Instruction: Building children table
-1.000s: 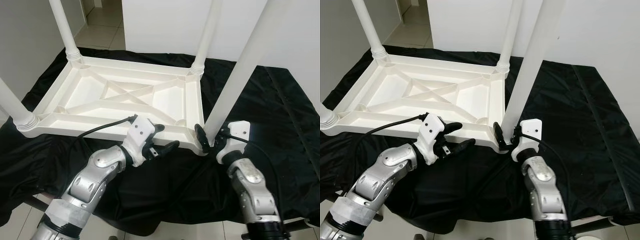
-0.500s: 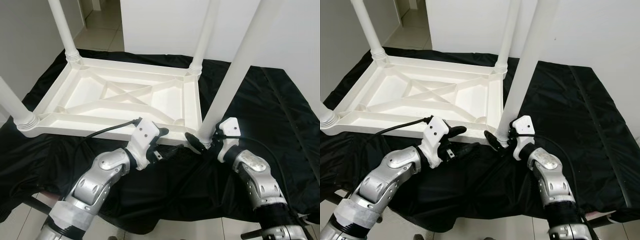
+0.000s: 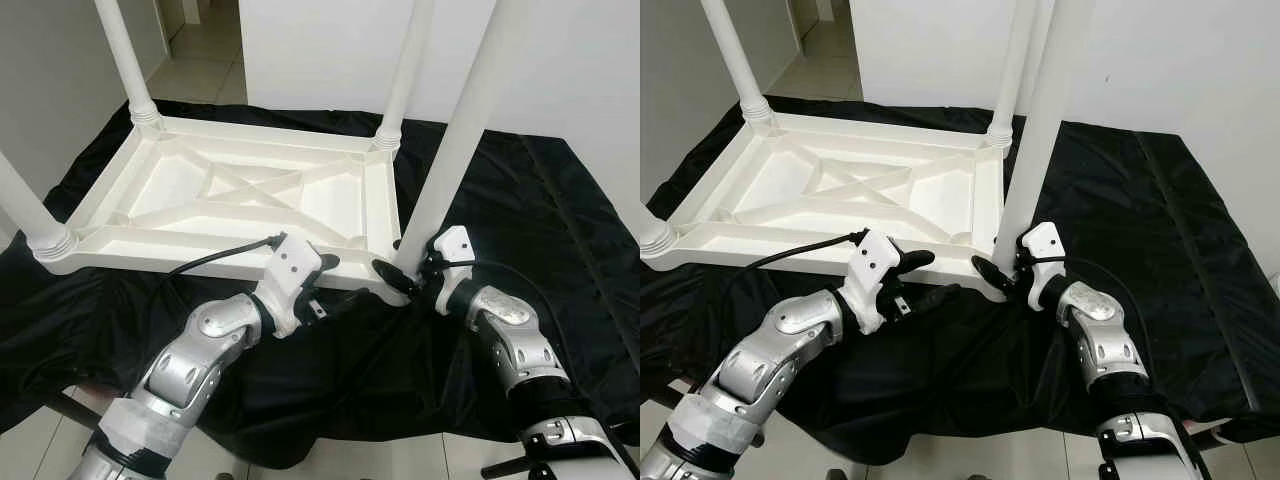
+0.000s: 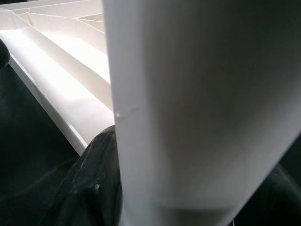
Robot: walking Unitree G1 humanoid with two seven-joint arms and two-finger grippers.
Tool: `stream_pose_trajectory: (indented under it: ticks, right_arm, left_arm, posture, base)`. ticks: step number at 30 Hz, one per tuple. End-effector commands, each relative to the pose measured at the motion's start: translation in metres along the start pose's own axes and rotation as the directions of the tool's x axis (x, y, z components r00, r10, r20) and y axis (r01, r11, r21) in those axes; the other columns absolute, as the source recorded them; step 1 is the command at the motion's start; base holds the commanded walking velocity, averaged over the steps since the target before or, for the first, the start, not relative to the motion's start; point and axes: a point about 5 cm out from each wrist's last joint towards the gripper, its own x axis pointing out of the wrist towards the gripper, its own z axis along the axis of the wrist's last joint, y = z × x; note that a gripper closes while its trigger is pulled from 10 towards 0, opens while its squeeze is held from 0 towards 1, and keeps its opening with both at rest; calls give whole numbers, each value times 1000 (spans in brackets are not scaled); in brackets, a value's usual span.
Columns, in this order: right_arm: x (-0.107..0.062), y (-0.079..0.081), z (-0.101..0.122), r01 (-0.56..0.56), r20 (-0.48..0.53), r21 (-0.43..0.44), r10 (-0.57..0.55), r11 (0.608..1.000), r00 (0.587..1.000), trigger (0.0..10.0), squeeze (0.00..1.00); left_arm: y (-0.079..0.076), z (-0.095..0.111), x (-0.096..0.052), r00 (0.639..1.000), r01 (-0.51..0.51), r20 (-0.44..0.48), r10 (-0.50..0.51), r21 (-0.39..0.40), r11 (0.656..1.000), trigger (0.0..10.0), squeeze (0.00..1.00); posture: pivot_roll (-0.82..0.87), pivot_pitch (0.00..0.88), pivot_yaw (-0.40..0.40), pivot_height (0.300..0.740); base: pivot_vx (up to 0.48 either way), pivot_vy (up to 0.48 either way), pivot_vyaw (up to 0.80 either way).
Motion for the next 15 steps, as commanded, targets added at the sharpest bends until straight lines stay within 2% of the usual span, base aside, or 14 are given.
stream_pose_trajectory:
  ticks: [1,2,3,5,6,11,13,14,15]
  right_arm:
    - [1,8,-9,-53,-26,21,54,998,998,0,0]
    - [1,8,-9,-53,-26,21,54,998,998,0,0]
    - [-1,9,-12,-48,-26,31,49,998,998,3333,0]
    - [-2,9,-13,-41,-26,34,41,999,999,3333,0]
    - [-3,9,-13,-24,-22,49,25,998,999,10000,0]
    - [-5,8,-12,17,-17,75,-16,997,1000,10000,0]
    - [-6,8,-10,56,-21,73,-54,996,998,10000,0]
    - [-6,7,-10,110,-30,73,-108,991,994,10000,0]
    - [-6,7,-10,110,-30,73,-108,991,994,10000,0]
  left_arm:
    - [-6,0,1,997,80,-11,-80,5,997,10000,0]
    - [-6,0,1,997,80,-11,-80,5,997,10000,0]
    - [-7,-1,2,997,79,-13,-79,8,997,10000,0]
    - [-7,-1,2,997,79,-13,-79,8,997,10000,0]
    - [-7,-1,2,997,78,-13,-78,11,997,10000,0]
    - [-8,-2,3,997,78,-12,-78,15,997,10000,0]
    - [-8,-2,3,997,79,-12,-78,17,997,10000,0]
    - [-8,-2,3,997,79,-13,-79,18,997,10000,0]
    - [-8,-2,3,997,79,-13,-79,18,997,10000,0]
  posture:
    - [1,45,-38,740]
    - [1,45,-38,740]
    - [-2,43,-40,740]
    - [-2,43,-40,740]
    - [-1,42,-42,740]
    - [-5,41,-47,740]
    - [-6,41,-49,740]
    - [-8,42,-51,740]
    - [-8,42,-51,740]
  base:
    - [0,0,0]
    - [0,0,0]
    - [0,0,0]
    - [0,0,0]
    - [0,0,0]
    - [0,0,0]
    - [0,0,0]
    - [0,0,0]
    - [0,0,0]
